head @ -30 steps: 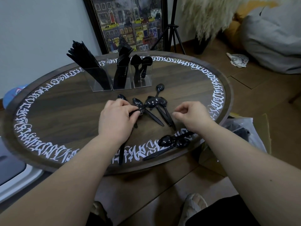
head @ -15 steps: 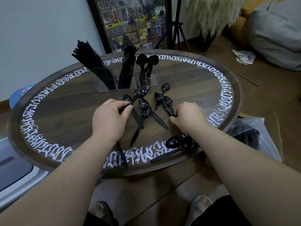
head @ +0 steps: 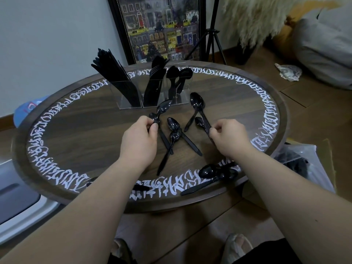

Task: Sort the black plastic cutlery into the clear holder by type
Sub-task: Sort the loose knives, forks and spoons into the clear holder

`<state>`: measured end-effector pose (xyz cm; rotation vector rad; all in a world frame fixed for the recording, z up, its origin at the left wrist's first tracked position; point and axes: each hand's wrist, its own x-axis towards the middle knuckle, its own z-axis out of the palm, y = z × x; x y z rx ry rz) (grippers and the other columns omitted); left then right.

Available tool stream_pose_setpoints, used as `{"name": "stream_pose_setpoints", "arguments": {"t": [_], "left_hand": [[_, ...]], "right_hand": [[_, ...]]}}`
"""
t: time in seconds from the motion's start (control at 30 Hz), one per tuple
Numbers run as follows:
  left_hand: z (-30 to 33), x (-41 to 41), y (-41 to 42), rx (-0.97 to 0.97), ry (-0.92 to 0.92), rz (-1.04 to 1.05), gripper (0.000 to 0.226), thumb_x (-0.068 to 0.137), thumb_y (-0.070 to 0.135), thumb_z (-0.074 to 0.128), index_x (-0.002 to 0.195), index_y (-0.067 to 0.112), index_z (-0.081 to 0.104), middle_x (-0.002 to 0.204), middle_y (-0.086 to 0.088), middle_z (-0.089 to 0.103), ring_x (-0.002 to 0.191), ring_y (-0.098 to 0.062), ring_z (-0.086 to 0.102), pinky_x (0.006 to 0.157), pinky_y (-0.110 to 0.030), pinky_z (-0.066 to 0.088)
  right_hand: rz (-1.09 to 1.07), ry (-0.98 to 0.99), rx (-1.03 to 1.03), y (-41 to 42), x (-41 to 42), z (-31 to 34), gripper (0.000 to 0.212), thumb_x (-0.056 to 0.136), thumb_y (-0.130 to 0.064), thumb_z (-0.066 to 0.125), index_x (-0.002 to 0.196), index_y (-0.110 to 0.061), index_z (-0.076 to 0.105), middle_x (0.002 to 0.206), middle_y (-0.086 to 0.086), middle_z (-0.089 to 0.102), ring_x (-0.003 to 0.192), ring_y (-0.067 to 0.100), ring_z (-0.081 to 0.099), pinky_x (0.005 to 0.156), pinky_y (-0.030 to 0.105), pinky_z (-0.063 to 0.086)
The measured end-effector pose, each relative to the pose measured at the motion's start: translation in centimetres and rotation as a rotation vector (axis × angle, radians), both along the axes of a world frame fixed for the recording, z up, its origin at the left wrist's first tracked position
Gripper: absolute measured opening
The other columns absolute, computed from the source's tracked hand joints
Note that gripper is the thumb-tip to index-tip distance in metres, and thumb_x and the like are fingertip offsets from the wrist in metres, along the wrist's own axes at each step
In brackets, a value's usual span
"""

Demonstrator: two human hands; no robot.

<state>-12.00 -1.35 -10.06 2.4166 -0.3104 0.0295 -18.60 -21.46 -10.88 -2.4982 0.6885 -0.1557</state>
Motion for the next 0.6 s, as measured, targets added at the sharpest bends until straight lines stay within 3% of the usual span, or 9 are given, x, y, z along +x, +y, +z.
{"name": "stream_pose_setpoints", "arguments": {"t": [0.07, 0.13, 0.2, 0.3, 0.4, 0.5, 0.6], "left_hand": [[0.0, 0.1, -0.1, 0.012, -0.017, -0.001, 0.024, 0.101, 0.029, 0.041, 0.112, 0.018, 0.059, 0.095, 0.004, 0.061, 0.082, -0.011, 0.049, 0.072, -0.026, 0.035], [0.0, 0.1, -0.1, 0.007, -0.010, -0.003, 0.028, 0.101, 0.028, 0.040, 0.116, 0.016, 0.060, 0.102, -0.001, 0.062, 0.089, -0.013, 0.048, 0.076, -0.027, 0.035], [-0.1, 0.2, -0.1, -0.031, 0.025, -0.004, 0.027, 0.101, 0.027, 0.042, 0.115, 0.016, 0.061, 0.101, -0.001, 0.063, 0.090, -0.015, 0.052, 0.075, -0.028, 0.036], [0.2, -0.2, -0.2, -0.093, 0.078, -0.021, 0.022, 0.100, 0.030, 0.044, 0.108, 0.021, 0.063, 0.091, 0.004, 0.063, 0.087, -0.016, 0.055, 0.072, -0.029, 0.038], [0.8, -0.9, -0.7, -0.179, 0.095, -0.080, 0.016, 0.098, 0.034, 0.047, 0.093, 0.029, 0.060, 0.079, 0.011, 0.061, 0.078, -0.007, 0.054, 0.065, -0.023, 0.039], [1.0, -1.4, -1.3, -0.166, 0.073, -0.187, 0.015, 0.096, 0.037, 0.050, 0.090, 0.031, 0.062, 0.077, 0.015, 0.061, 0.075, 0.001, 0.054, 0.061, -0.011, 0.035], [0.6, -1.6, -1.8, -0.080, 0.040, -0.245, 0.016, 0.096, 0.033, 0.051, 0.090, 0.023, 0.062, 0.085, 0.008, 0.064, 0.081, -0.009, 0.057, 0.068, -0.020, 0.041]], "right_hand": [[0.021, -0.022, 0.067, -0.1, -0.1, -0.2, 0.017, 0.090, -0.021, 0.049, 0.078, -0.022, 0.060, 0.078, 0.003, 0.070, 0.082, 0.024, 0.065, 0.079, 0.035, 0.052], [0.010, -0.080, 0.258, 0.0, -0.3, -0.1, 0.018, 0.092, -0.015, 0.049, 0.081, -0.019, 0.062, 0.072, 0.001, 0.069, 0.072, 0.019, 0.069, 0.078, 0.036, 0.055], [-0.016, -0.167, 0.513, 0.4, -0.5, 0.4, 0.015, 0.094, -0.009, 0.049, 0.088, -0.016, 0.061, 0.075, 0.003, 0.070, 0.066, 0.014, 0.068, 0.067, 0.028, 0.055], [0.022, -0.217, 0.764, 1.5, -0.5, 1.0, 0.019, 0.095, -0.002, 0.049, 0.084, -0.016, 0.055, 0.081, 0.009, 0.070, 0.067, 0.016, 0.064, 0.053, 0.018, 0.046], [0.121, -0.135, 0.871, 3.2, -0.3, 0.9, 0.020, 0.095, -0.001, 0.050, 0.081, -0.015, 0.052, 0.077, 0.007, 0.067, 0.070, 0.020, 0.060, 0.055, 0.023, 0.045], [0.206, -0.066, 0.891, 4.7, -0.1, 0.5, 0.020, 0.094, -0.002, 0.053, 0.077, -0.014, 0.054, 0.070, 0.005, 0.063, 0.065, 0.018, 0.060, 0.060, 0.027, 0.051], [0.271, -0.053, 0.819, 5.5, 0.2, 0.3, 0.017, 0.093, -0.004, 0.055, 0.079, -0.013, 0.059, 0.076, 0.015, 0.064, 0.072, 0.027, 0.062, 0.075, 0.044, 0.054]]}}
